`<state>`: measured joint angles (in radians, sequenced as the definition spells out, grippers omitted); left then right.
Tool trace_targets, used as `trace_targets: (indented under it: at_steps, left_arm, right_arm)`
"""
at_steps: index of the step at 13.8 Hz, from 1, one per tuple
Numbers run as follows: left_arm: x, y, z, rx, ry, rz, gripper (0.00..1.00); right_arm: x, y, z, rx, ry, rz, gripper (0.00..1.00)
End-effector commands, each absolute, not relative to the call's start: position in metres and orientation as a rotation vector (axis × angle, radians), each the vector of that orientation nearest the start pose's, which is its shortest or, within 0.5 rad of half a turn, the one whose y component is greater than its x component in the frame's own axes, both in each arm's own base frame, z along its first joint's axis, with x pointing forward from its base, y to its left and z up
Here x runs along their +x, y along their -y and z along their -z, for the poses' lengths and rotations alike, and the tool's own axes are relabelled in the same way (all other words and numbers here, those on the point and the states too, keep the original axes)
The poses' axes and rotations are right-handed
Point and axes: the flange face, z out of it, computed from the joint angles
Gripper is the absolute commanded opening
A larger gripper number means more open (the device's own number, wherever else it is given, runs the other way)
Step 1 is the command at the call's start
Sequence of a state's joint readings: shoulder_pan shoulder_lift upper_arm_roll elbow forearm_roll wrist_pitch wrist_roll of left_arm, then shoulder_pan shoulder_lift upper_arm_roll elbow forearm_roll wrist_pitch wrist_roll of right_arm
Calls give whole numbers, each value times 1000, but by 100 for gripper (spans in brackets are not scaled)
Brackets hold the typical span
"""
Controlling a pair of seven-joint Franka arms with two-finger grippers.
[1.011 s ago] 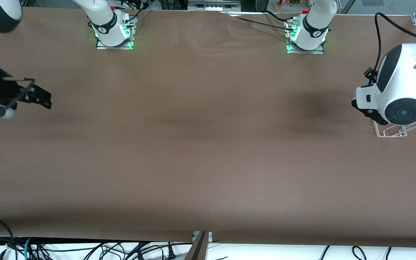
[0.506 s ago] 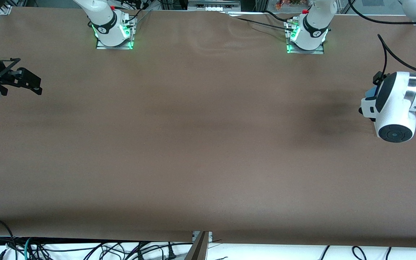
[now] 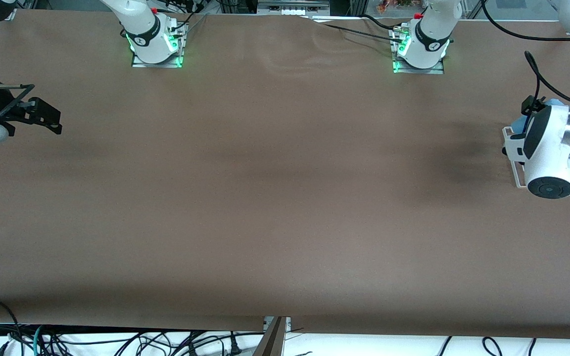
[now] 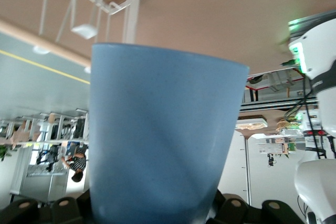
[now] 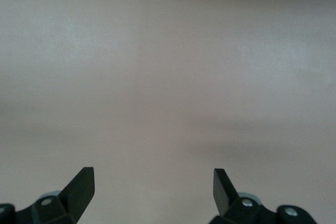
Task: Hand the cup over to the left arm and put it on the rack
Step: 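Carry the cup with the left gripper to the wire rack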
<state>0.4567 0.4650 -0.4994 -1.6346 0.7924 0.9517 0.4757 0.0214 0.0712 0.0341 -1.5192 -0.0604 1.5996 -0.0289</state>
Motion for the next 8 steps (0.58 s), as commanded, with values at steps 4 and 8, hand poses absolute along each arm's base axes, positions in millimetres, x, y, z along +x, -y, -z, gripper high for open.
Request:
trace_targets:
  at_steps: [4,8]
  left_arm:
    - [529,-183,-381,-2278,-529,-1584,0]
    - [510,-235,-360,-2242,-470,-1648,0]
  right_arm:
    - [583,-25,-612,-3179,148,25,100]
    - [583,-26,-613,-3177,150,30,100]
